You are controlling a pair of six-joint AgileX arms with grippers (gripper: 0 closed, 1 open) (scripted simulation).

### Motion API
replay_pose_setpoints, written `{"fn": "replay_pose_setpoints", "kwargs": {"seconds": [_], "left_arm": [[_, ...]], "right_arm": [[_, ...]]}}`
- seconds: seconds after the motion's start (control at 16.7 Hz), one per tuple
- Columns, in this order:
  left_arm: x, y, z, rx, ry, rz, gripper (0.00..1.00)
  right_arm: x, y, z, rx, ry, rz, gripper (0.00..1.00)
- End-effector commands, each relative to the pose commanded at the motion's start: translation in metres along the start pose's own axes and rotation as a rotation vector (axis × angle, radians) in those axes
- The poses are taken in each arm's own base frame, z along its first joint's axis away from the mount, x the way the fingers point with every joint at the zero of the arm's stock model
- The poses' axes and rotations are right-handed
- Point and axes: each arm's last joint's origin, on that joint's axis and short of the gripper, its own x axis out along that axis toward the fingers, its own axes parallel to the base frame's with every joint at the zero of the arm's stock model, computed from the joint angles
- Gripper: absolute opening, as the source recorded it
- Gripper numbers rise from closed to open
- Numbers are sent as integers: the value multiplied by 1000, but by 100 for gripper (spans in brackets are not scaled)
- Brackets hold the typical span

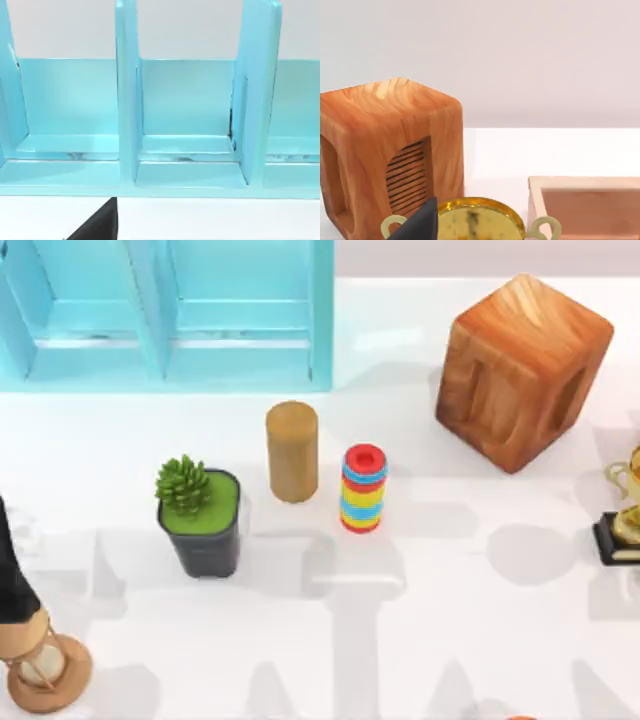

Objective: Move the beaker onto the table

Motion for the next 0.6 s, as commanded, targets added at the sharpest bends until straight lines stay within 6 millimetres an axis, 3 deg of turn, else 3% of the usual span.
{"fn": "replay_pose_setpoints", "kwargs": {"seconds": [0.3,0.6], "left_arm": [[0,0,0,0,0,0,100],[0,0,0,0,0,0,100]], "right_arm": [[0,-4,8,-23,58,-46,100],[8,-15,56,-108,246,-131,100]]}}
